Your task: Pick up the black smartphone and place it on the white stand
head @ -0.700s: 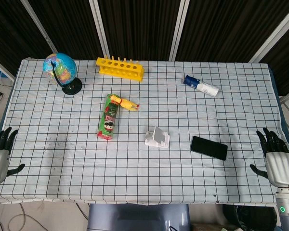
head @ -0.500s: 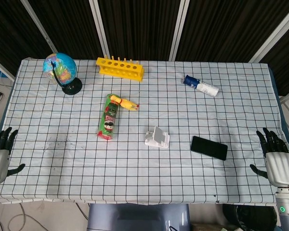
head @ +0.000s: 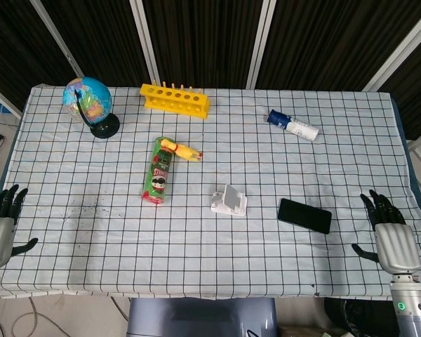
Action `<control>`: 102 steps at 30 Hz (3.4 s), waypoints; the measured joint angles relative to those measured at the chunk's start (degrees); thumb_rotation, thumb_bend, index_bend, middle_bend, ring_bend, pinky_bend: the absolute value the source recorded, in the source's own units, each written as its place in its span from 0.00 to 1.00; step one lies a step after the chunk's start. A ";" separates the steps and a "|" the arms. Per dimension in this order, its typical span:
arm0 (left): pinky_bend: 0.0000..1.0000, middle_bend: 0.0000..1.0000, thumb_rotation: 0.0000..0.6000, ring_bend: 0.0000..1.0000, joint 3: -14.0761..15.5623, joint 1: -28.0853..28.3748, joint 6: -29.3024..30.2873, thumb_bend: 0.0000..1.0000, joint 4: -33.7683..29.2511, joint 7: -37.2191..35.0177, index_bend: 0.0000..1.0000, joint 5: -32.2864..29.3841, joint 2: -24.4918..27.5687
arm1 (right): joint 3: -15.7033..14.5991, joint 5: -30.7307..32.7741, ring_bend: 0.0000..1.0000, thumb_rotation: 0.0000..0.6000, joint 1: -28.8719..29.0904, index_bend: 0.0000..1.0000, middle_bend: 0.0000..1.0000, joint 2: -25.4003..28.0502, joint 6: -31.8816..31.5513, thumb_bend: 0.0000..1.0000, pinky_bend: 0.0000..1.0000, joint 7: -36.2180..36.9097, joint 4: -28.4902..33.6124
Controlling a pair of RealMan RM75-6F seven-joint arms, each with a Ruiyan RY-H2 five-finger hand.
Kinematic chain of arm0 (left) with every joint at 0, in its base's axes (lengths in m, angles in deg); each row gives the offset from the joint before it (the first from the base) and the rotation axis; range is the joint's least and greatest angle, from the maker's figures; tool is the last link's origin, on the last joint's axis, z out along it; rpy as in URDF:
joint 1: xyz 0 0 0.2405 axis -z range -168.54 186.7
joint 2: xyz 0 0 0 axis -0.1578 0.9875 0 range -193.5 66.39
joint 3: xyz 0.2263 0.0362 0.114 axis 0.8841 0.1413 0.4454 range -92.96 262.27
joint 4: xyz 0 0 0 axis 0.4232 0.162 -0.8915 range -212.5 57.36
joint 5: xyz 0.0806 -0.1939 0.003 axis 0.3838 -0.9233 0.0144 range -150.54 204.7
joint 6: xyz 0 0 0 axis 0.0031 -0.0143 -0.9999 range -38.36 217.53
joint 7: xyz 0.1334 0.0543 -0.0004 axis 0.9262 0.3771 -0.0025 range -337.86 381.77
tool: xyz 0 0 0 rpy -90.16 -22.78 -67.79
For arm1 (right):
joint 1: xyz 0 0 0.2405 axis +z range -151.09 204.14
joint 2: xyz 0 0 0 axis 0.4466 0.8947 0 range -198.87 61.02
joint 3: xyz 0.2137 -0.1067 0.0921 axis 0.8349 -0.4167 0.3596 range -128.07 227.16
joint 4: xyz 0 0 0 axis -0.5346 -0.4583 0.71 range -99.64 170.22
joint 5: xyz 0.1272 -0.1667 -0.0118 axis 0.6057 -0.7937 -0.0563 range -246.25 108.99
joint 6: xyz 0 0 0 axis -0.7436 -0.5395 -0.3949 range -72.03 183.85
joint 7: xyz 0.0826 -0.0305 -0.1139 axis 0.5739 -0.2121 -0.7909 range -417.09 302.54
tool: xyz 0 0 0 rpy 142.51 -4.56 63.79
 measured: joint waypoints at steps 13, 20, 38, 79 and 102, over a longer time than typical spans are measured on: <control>0.00 0.00 1.00 0.00 -0.36 0.48 -0.75 0.00 0.69 -1.26 0.00 -0.30 -0.14 | 3.24 13.93 0.00 1.00 7.31 0.05 0.08 -5.12 8.93 0.11 0.18 -14.84 11.89; 0.00 0.00 1.00 0.00 -0.22 0.55 -1.02 0.00 0.68 -2.31 0.00 0.01 0.32 | 5.60 22.23 0.00 1.00 11.92 0.12 0.12 -12.88 9.89 0.13 0.18 -22.55 10.43; 0.00 0.00 1.00 0.00 -0.38 0.73 -1.99 0.00 -0.27 -2.63 0.00 -1.39 0.90 | 9.32 33.78 0.00 1.00 18.42 0.15 0.12 -22.08 10.38 0.17 0.18 -27.50 0.80; 0.00 0.00 1.00 0.00 -0.42 0.98 -2.66 0.00 -0.93 -2.46 0.00 -2.61 1.18 | 8.23 42.11 0.02 1.00 21.55 0.28 0.24 -23.52 12.51 0.16 0.18 -26.68 -6.84; 0.00 0.00 1.00 0.00 -0.16 0.91 -1.73 0.00 0.09 -3.96 0.00 -0.78 0.92 | 7.45 43.70 0.02 1.00 22.52 0.28 0.24 -23.97 13.03 0.19 0.18 -26.81 -8.38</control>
